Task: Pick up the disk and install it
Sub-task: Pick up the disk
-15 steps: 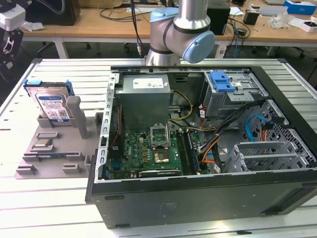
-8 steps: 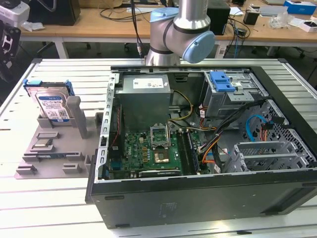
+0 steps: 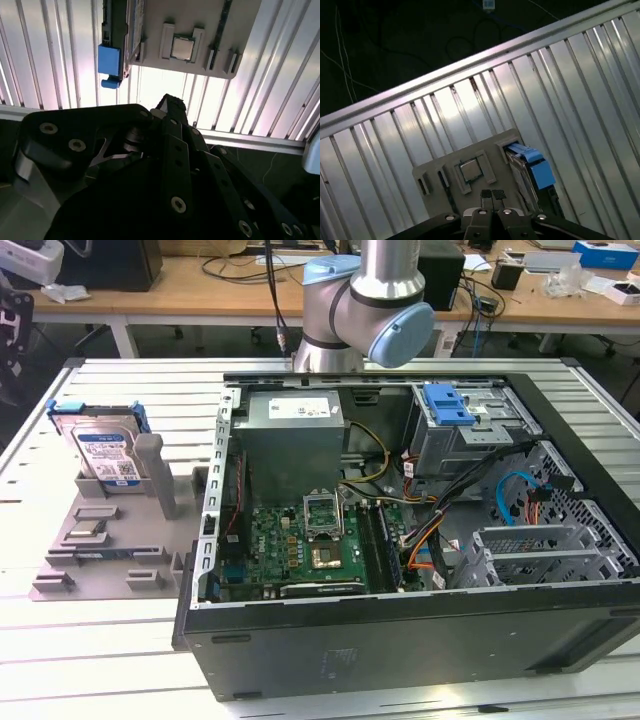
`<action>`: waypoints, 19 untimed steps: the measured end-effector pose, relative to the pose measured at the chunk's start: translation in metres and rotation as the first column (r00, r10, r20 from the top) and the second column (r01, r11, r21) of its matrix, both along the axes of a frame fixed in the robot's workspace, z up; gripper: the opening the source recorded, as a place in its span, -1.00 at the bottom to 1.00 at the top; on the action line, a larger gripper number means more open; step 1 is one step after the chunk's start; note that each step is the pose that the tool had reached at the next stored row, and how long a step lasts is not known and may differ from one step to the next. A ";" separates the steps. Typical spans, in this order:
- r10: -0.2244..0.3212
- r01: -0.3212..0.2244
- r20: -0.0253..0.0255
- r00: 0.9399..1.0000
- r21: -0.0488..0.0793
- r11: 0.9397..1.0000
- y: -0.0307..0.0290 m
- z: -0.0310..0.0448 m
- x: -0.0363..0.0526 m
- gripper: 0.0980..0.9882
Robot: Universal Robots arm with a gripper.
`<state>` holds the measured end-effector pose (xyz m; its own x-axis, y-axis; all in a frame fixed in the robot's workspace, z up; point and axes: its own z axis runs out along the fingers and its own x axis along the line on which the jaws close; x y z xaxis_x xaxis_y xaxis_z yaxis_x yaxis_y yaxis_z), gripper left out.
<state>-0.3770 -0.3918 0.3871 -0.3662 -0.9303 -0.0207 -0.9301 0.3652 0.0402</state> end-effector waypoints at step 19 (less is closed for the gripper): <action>0.297 -0.297 0.000 0.955 0.000 0.955 0.0001 0.0000 0.0000 -0.96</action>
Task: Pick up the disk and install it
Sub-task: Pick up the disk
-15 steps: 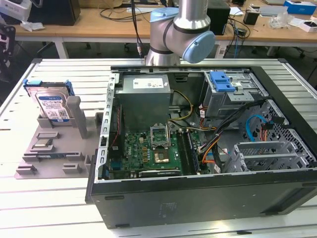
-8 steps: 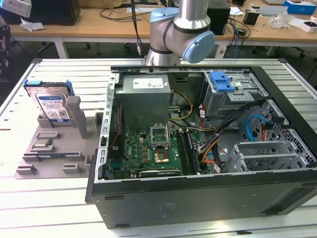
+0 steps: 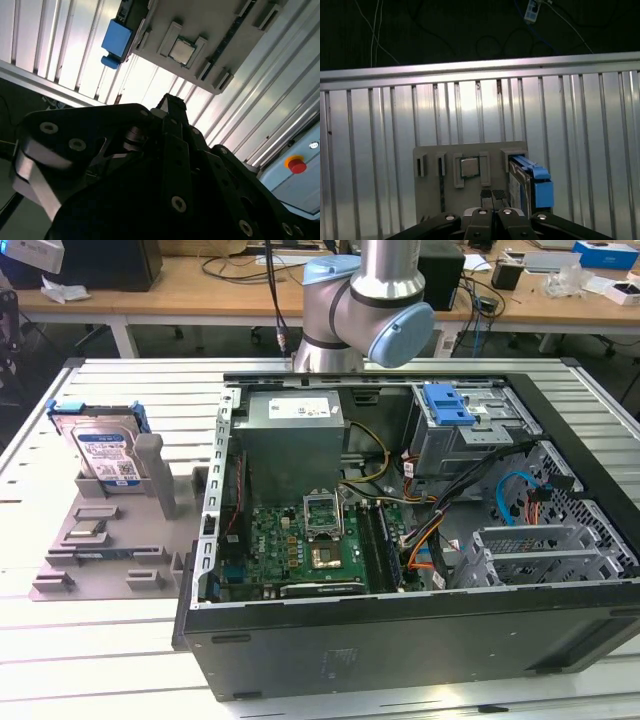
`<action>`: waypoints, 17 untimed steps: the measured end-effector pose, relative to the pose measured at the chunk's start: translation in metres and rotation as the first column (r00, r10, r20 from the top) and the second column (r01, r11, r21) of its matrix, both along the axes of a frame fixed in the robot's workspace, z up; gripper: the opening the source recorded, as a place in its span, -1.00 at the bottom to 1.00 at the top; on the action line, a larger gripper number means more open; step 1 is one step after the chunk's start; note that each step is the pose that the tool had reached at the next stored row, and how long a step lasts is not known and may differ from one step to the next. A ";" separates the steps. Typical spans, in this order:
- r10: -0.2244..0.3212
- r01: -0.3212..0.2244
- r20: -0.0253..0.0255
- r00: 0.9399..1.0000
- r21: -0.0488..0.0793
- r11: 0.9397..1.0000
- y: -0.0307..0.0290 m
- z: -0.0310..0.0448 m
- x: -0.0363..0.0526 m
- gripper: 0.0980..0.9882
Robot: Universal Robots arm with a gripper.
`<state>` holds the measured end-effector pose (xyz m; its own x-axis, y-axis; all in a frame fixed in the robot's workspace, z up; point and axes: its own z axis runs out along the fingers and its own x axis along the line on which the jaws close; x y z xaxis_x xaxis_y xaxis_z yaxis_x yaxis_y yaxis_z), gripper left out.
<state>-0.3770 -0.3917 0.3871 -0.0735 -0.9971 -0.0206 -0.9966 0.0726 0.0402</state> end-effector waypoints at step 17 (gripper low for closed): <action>0.002 -0.002 0.000 1.000 0.000 1.000 0.0129 -0.0009 0.0080 -0.15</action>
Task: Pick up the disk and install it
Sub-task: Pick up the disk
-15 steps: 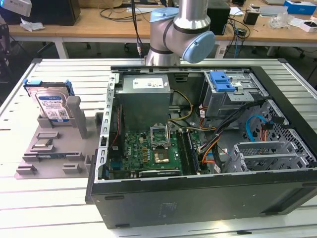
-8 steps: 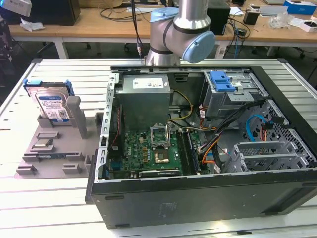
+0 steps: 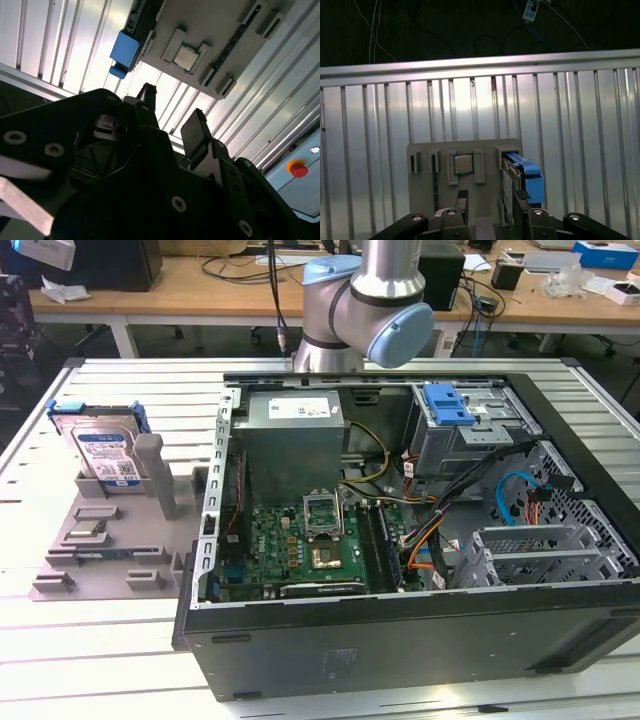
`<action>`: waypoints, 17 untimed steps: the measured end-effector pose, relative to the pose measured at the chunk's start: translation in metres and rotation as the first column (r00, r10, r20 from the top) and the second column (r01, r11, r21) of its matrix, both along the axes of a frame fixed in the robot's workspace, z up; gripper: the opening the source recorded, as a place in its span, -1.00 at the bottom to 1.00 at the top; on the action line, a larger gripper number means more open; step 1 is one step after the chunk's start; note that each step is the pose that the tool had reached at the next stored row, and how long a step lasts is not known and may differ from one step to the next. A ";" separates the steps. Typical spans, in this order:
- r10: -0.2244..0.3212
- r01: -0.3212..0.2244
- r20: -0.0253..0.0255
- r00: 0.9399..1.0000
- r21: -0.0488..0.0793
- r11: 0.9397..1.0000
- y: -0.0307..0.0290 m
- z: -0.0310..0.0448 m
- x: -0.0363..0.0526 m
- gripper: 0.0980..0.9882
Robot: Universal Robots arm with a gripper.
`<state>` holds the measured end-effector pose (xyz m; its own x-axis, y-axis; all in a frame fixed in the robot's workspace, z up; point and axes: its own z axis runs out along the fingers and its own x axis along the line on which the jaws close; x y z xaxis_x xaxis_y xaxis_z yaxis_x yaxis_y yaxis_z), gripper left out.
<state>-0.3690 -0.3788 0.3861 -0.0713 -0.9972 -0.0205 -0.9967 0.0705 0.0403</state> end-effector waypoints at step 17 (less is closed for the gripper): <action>0.007 -0.007 0.000 1.000 0.000 1.000 0.0287 -0.0220 0.0164 -0.15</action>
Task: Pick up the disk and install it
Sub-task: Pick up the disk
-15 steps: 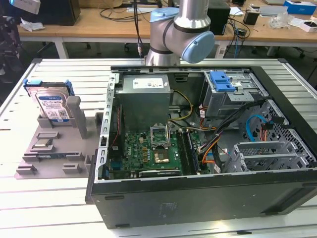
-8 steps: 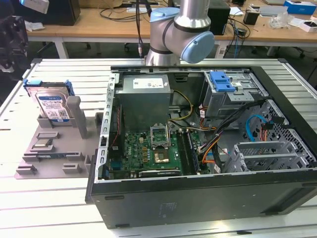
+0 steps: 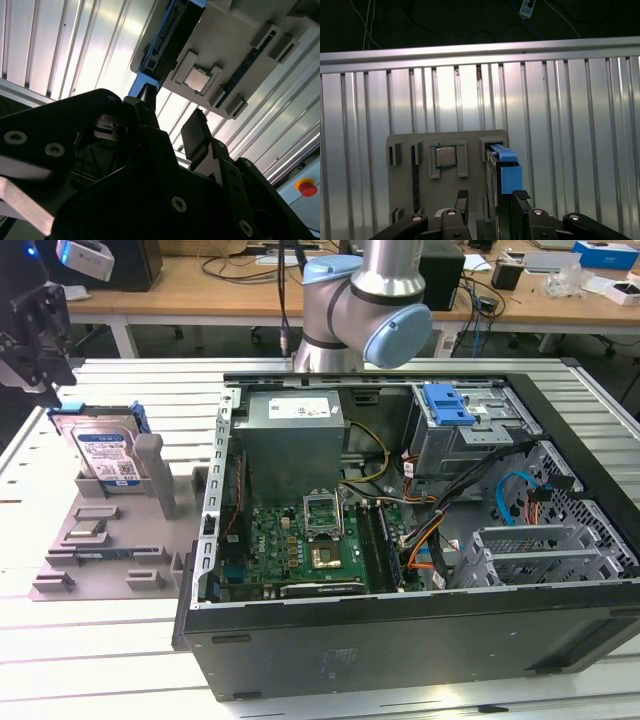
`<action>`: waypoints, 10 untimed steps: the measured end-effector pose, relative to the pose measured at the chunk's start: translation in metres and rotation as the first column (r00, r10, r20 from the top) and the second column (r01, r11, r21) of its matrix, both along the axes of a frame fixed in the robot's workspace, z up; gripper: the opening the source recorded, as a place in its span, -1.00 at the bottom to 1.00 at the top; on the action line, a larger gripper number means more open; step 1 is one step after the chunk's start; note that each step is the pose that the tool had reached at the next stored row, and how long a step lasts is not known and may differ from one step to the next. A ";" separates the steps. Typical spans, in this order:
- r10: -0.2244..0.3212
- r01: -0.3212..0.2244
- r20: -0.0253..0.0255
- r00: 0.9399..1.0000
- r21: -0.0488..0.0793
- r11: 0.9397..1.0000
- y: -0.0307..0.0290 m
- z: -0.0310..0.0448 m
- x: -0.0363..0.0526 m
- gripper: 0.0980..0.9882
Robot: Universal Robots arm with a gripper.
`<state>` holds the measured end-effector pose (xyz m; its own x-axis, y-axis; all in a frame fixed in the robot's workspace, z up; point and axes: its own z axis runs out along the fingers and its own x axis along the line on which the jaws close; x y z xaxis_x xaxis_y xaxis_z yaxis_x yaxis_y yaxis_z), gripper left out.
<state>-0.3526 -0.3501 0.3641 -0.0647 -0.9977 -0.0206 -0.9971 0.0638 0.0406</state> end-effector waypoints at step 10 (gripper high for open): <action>0.040 -0.040 0.000 0.999 0.000 0.999 0.0181 -0.0224 -0.0001 -0.15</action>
<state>-0.3527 -0.3321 0.3417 -0.0249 -0.9995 -0.0204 -0.9989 0.0240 0.0407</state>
